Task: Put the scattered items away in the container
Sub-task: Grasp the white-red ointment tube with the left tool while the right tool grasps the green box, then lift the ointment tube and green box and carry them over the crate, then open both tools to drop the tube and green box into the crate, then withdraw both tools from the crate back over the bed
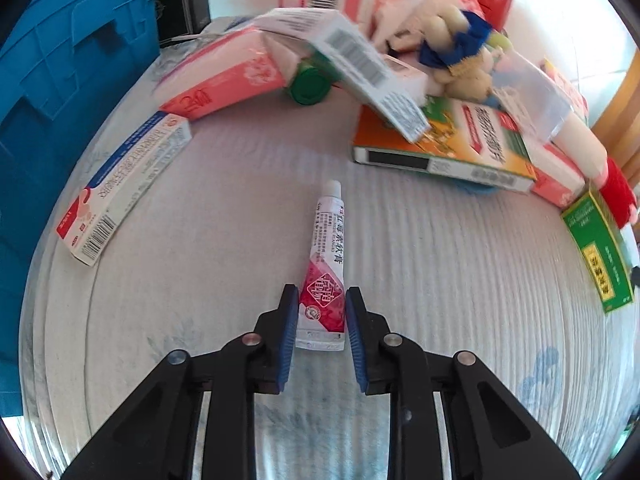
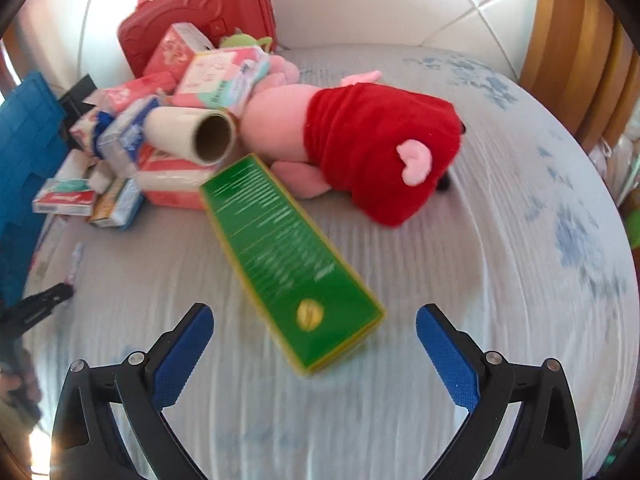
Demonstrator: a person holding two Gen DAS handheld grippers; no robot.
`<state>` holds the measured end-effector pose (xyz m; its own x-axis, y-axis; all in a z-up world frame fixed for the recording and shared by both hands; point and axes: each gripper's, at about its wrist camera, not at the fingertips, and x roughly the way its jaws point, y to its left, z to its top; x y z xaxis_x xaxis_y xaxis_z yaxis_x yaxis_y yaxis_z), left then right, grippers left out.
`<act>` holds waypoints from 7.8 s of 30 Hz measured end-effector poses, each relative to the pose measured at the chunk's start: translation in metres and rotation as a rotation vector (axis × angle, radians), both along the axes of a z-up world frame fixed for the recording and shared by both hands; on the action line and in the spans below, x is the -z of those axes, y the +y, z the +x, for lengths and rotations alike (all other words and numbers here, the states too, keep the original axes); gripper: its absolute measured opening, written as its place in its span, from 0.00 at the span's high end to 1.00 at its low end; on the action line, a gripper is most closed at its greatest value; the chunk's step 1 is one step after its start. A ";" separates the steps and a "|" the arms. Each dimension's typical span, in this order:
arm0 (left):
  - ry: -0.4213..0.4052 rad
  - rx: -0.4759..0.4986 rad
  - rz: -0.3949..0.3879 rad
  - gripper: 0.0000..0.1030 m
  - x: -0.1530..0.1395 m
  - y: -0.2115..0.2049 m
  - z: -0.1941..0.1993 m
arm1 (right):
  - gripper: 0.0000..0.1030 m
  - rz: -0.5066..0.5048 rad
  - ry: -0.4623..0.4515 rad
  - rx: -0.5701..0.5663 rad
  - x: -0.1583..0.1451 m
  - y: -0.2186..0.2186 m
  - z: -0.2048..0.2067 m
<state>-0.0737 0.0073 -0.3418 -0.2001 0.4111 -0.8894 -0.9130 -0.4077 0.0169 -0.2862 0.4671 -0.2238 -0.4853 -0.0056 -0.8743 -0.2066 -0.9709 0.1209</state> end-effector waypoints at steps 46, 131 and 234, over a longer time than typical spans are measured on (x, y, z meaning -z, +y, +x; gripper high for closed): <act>0.051 0.100 -0.042 0.75 -0.008 0.015 0.056 | 0.40 -0.054 -0.088 0.160 0.037 -0.048 -0.046; 0.035 -0.088 0.081 0.85 -0.323 -0.259 -0.375 | 0.49 0.069 0.110 -0.299 -0.224 -0.698 -0.205; 0.088 0.159 0.054 0.01 -0.068 -0.063 -0.035 | 0.00 -0.066 -0.041 0.091 -0.026 -0.247 -0.003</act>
<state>-0.1091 -0.0553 -0.2734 -0.2046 0.4901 -0.8473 -0.9619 -0.2609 0.0814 -0.2895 0.2202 -0.1976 -0.4503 -0.0212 -0.8926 -0.3000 -0.9380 0.1737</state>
